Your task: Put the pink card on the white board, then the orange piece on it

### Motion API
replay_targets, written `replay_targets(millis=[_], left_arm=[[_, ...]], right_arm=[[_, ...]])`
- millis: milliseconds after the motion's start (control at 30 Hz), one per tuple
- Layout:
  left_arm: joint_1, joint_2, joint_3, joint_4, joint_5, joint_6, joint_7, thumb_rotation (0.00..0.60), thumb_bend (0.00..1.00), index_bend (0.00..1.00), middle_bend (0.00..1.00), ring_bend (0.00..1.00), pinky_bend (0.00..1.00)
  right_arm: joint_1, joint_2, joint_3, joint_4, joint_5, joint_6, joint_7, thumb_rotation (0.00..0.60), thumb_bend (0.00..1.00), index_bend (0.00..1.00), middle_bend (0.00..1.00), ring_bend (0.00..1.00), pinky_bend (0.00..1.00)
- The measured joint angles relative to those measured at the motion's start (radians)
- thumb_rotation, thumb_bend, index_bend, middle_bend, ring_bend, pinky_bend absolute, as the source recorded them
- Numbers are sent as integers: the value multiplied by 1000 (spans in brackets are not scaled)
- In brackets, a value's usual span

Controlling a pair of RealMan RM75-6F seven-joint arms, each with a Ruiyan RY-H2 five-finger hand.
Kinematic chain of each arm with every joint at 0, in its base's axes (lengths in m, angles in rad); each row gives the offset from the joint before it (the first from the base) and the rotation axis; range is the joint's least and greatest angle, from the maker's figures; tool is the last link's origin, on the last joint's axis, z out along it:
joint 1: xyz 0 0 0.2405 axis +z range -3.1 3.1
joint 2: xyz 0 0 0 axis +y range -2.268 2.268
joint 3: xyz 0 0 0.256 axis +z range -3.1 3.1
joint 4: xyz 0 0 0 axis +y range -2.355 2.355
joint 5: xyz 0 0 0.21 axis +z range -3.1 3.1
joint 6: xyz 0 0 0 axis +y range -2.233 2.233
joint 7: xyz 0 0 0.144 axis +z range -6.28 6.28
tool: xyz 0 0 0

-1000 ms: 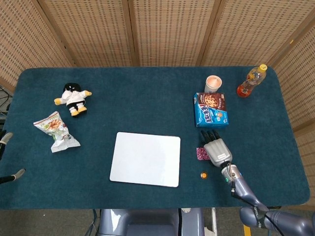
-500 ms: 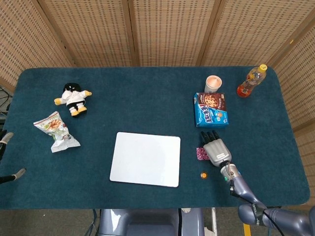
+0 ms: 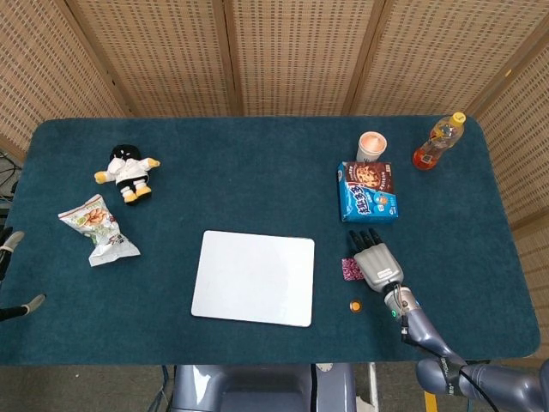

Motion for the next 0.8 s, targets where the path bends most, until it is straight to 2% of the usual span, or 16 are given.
replay_targets(millis=[400,600,800], left_arm=[[-1,2,-1,0,-4,-3,-6,600,0,0,0,0,0],[-1,4,0,-2,-2,-3,-7,600,0,0,0,0,0],[1,7,1,-2,0,-1,-16,600,0,0,0,0,0]], right_arm=[[-2,10,-6,-21,-40,30,42,600,323,509,0,0,0],[2,45,1,-99,-74,63,36,600,325,509,0,0,0],[27,67,21,-198,-75,87,-39,600,327,509,0,0,0]])
